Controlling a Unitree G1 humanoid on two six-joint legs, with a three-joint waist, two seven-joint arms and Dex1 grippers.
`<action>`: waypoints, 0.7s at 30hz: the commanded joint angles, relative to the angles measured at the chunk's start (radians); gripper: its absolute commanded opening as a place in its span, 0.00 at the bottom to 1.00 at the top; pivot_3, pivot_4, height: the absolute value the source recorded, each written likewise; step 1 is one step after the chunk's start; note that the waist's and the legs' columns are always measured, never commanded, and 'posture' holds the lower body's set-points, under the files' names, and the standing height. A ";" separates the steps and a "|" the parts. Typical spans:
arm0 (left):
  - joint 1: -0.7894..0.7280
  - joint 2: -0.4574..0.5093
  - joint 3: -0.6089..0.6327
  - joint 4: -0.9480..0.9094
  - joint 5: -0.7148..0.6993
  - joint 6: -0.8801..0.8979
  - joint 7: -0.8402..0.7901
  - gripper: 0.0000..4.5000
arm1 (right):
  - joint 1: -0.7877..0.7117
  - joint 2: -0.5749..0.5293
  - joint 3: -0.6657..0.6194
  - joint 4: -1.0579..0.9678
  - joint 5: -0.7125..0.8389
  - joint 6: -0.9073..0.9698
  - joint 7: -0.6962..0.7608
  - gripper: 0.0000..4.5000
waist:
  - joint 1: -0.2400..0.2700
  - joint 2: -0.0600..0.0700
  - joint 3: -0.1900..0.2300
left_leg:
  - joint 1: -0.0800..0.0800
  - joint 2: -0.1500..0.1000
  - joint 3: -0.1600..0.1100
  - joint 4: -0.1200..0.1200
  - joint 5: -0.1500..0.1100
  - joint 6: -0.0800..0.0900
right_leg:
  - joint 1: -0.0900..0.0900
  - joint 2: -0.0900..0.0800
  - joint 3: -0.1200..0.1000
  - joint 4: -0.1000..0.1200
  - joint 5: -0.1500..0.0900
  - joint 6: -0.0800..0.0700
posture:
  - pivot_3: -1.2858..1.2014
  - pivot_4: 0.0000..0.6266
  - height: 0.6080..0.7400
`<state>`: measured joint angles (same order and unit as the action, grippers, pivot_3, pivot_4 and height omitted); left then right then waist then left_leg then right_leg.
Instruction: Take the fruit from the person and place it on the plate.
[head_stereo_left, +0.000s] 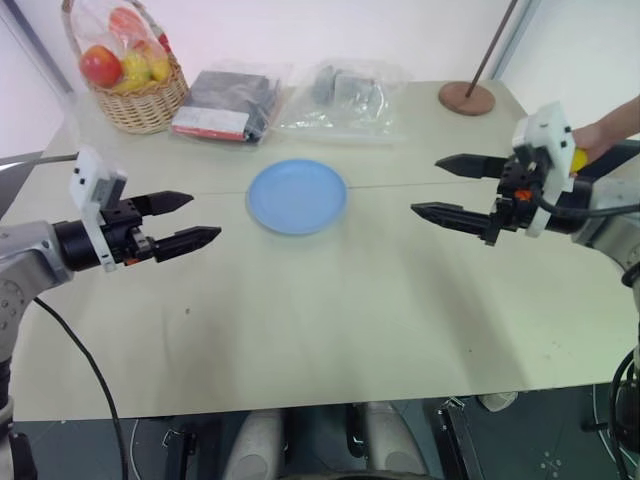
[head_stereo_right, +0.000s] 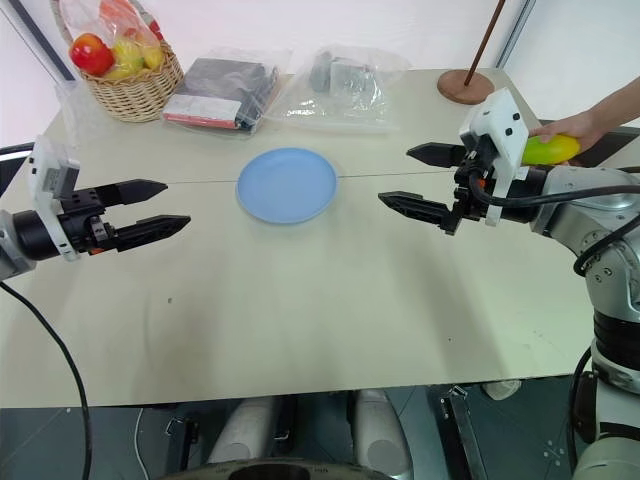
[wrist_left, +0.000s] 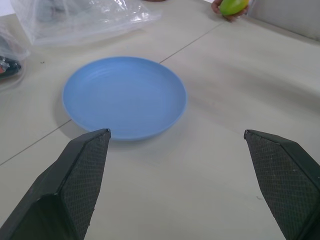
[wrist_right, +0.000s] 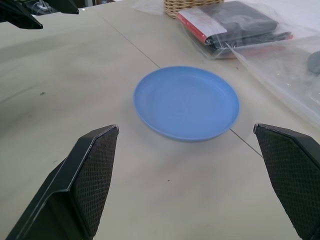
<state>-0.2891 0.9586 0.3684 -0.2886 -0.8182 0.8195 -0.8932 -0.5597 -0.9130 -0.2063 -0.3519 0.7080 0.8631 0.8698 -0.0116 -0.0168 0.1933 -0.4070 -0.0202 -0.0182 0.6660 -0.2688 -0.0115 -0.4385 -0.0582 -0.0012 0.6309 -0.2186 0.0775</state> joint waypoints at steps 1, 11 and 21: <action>0.000 0.008 0.015 -0.023 -0.013 -0.008 -0.021 1.00 | -0.010 -0.014 -0.033 -0.026 0.011 -0.018 -0.001 0.98 | 0.000 0.000 0.000 | 0.000 0.000 0.000 0.000 0.000 0.000 | 0.000 0.000 0.000 0.000 0.000 0.000 | 0.52 0.24 1.00; -0.004 -0.004 0.029 -0.029 -0.045 0.005 -0.009 1.00 | -0.019 -0.017 -0.026 -0.018 0.009 -0.019 0.002 0.98 | 0.000 0.000 0.000 | 0.000 0.000 0.000 0.000 0.000 0.000 | 0.000 0.000 0.000 0.000 0.000 0.000 | 0.52 0.24 1.00; 0.002 -0.006 0.026 -0.033 -0.040 -0.003 0.000 1.00 | -0.025 -0.017 -0.023 -0.015 0.008 -0.019 0.001 0.98 | 0.000 0.000 0.000 | 0.000 0.000 0.000 0.000 0.000 0.000 | 0.000 0.000 0.000 0.000 0.000 0.000 | 0.52 0.24 1.00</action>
<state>-0.2856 0.9503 0.3687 -0.2960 -0.8510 0.8271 -0.8921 -0.5610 -0.9137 -0.2063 -0.3518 0.7110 0.8632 0.8705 -0.0116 -0.0168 0.1933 -0.4070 -0.0202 -0.0182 0.6661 -0.2688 -0.0115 -0.4384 -0.0582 -0.0012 0.6310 -0.2186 0.0775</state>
